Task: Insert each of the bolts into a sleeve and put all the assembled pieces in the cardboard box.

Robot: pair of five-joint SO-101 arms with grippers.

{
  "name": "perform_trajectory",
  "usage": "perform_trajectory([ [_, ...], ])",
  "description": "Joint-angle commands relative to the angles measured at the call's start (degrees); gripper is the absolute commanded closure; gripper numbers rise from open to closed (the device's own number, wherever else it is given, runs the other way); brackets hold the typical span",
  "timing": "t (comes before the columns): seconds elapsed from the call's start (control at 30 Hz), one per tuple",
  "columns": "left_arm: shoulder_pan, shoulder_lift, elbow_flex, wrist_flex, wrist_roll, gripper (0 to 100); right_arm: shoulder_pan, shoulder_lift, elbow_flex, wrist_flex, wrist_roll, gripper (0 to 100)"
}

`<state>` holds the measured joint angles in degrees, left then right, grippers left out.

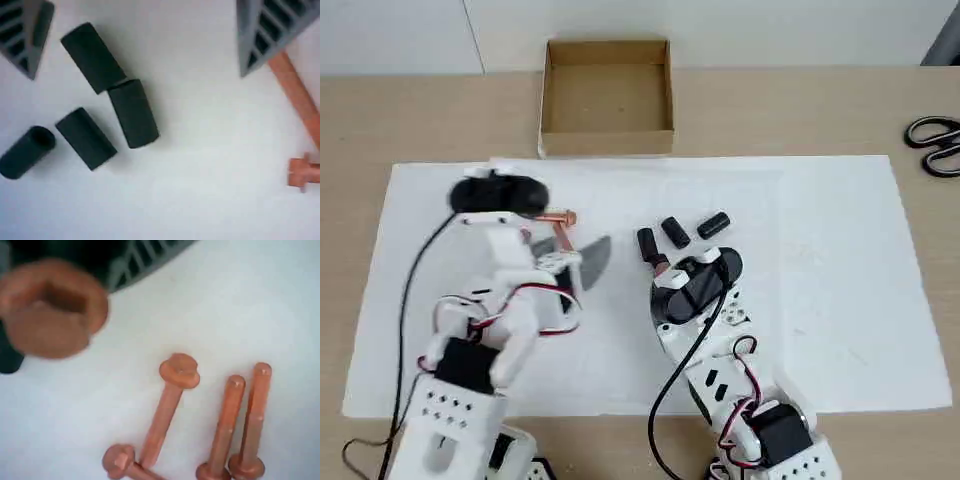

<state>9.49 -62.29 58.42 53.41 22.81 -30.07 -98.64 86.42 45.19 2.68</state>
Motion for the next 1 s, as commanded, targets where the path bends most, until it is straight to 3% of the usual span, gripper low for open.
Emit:
perform_trajectory([
  [0.0, -8.7, -6.0, -3.0, 4.9, -2.1, 75, 0.1, -0.5, -0.9, -1.0, -0.6, 99.5],
  [0.17, -24.7, -15.3, -2.7, 14.3, -7.6, 75, 0.1, -0.5, -0.8, -1.0, -0.6, 99.5],
  [0.27, -31.4, -18.5, -2.0, 17.9, -19.9, 75, 0.9, -0.5, -0.6, -1.1, -0.5, 99.5],
  [0.4, -32.0, -16.4, -2.2, 23.1, -24.9, 75, 4.3, 0.5, -1.4, 1.4, -0.5, 99.5],
  [0.63, -31.7, 4.3, -5.8, 22.9, -25.2, 75, 11.0, 15.3, -12.0, 6.8, -0.5, 99.5],
  [0.77, -31.8, 11.3, -6.3, 19.1, -25.1, 75, 11.0, 27.6, -27.2, 10.9, -0.4, 99.5],
  [0.97, -31.7, 9.1, -3.2, 15.7, -25.0, 75, 11.3, 51.7, -55.6, 9.7, -0.2, 99.5],
])
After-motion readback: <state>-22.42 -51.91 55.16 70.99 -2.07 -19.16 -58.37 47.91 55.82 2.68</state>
